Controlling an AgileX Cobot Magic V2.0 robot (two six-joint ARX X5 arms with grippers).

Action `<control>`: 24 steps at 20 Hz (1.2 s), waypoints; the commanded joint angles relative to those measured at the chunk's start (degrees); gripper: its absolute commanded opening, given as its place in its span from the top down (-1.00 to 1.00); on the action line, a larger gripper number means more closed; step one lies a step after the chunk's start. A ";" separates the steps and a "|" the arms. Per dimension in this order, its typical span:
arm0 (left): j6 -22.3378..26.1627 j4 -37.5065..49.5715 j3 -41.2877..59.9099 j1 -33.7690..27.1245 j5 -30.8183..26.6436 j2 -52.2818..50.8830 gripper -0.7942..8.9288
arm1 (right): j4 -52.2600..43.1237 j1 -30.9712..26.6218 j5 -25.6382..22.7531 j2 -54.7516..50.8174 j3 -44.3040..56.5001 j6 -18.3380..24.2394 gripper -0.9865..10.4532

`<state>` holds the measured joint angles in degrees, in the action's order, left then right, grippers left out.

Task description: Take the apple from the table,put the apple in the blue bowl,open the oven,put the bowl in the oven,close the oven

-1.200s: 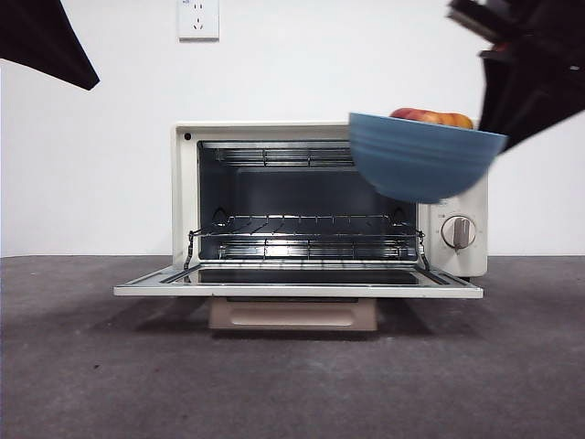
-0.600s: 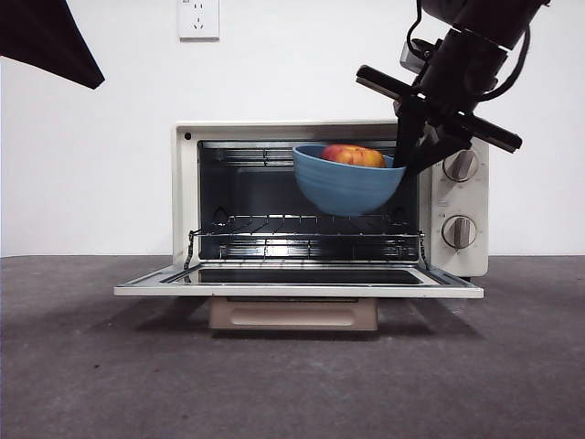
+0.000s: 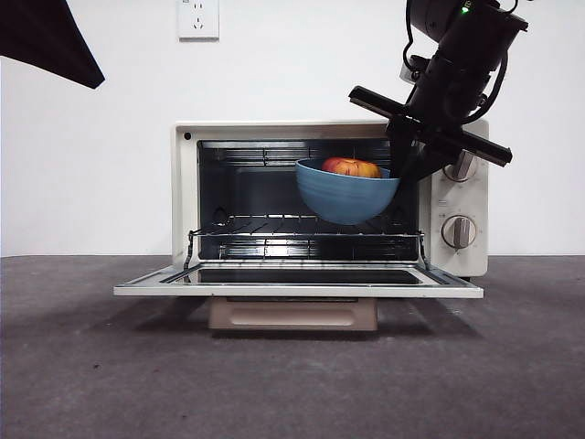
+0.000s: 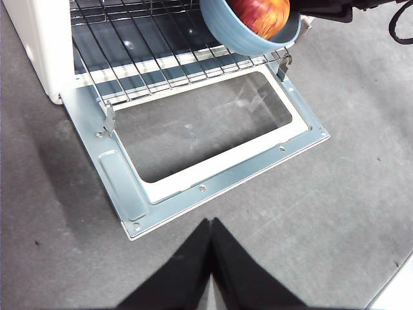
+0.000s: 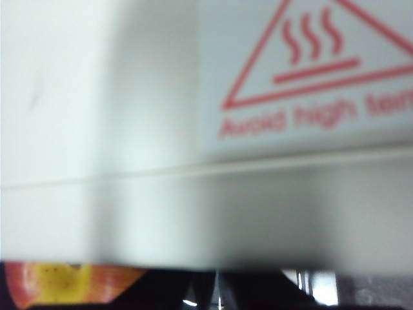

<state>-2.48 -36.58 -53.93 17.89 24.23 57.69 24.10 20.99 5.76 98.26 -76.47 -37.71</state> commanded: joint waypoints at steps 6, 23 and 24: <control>0.04 0.61 -0.55 0.20 0.26 0.42 0.82 | -1.90 1.55 -1.31 1.38 -1.44 -1.31 0.65; 0.07 0.50 -0.55 0.20 0.24 1.25 0.82 | -3.04 2.86 -1.33 1.07 -1.44 -0.33 0.43; 0.07 0.59 -0.55 0.20 0.24 1.49 0.82 | -3.10 2.86 -1.33 0.92 -1.44 -0.13 0.43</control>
<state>-2.46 -36.60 -53.93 17.89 24.23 58.52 21.56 23.35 4.36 98.45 -76.47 -38.35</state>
